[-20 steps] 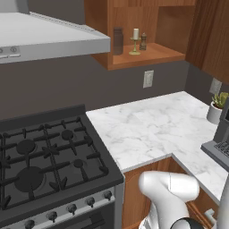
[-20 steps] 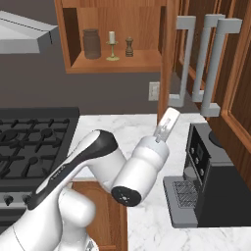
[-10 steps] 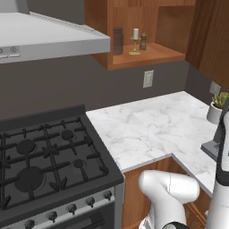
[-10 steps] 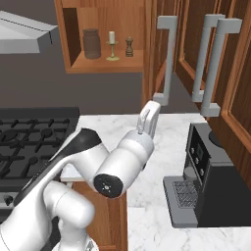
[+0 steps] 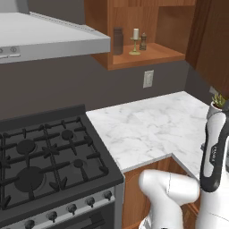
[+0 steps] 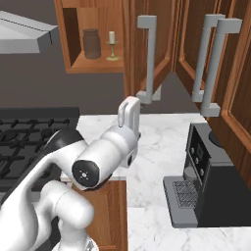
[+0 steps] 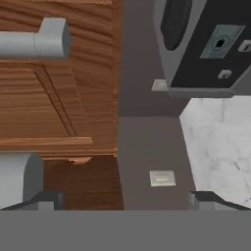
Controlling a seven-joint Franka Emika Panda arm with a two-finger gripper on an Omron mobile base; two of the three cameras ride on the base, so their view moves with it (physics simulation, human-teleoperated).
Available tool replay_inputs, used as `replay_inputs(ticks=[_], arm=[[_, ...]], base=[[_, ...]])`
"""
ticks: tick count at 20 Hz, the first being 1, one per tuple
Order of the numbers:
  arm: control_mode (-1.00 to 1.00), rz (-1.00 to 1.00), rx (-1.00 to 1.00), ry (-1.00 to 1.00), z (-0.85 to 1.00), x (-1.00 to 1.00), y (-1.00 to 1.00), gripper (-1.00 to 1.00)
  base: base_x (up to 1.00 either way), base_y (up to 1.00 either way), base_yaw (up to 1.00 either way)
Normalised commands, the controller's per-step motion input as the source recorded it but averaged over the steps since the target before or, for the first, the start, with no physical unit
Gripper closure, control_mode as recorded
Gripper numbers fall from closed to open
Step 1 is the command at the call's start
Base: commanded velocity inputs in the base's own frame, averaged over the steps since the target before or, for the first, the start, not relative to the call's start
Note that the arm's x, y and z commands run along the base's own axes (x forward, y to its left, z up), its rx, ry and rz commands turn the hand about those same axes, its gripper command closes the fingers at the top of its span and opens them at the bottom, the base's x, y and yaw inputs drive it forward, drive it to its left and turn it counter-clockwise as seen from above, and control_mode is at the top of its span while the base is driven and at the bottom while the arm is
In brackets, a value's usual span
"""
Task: Pick the jar and candle from the dining table and place them in the open cabinet. Close the cabinet after placing the objects.
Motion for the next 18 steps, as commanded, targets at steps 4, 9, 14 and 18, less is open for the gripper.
replay_inputs(ticks=[4, 9, 14, 18], arm=[[-1.0, 0.01, -0.1, 0.18, 0.0, 0.09, 0.38, -1.0], [-1.0, 0.02, -0.11, 0.2, 0.0, 0.2, 0.37, -1.0], [-1.0, 0.01, -0.1, 0.17, 0.0, 0.33, 0.33, -1.0], [-1.0, 0.0, -0.09, 0.21, 0.0, 0.49, 0.3, -1.0]], base=[[0.0, 0.0, 0.0], [0.0, 0.0, 0.0], [0.0, 0.0, 0.0], [0.0, 0.0, 0.0]])
